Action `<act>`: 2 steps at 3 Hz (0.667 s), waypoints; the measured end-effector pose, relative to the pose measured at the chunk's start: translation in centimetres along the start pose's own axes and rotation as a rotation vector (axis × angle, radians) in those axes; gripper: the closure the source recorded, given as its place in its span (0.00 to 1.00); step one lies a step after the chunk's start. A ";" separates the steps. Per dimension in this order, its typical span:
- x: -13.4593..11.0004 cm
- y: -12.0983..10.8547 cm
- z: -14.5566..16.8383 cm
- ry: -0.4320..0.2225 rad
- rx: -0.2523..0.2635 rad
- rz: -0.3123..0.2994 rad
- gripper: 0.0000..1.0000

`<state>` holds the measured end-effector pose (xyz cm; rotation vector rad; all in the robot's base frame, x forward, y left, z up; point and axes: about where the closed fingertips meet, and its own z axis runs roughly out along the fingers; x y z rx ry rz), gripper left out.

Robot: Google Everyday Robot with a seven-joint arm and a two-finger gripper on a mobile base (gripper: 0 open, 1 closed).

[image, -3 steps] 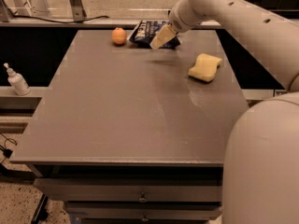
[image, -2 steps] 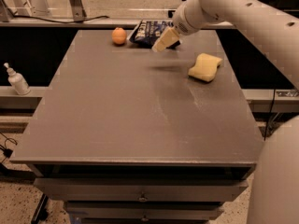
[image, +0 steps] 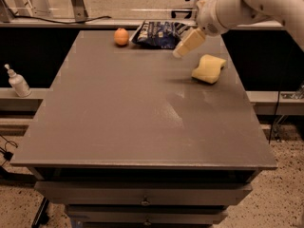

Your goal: Move blue chip bag near orange

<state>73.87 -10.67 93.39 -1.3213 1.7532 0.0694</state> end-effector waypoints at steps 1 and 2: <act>2.1 0.7 -2.9 0.002 -0.045 -0.035 0.00; 2.1 0.7 -2.9 0.002 -0.045 -0.035 0.00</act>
Offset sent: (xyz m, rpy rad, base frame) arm -0.0178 -0.0231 0.0019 -0.0147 0.0083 0.0344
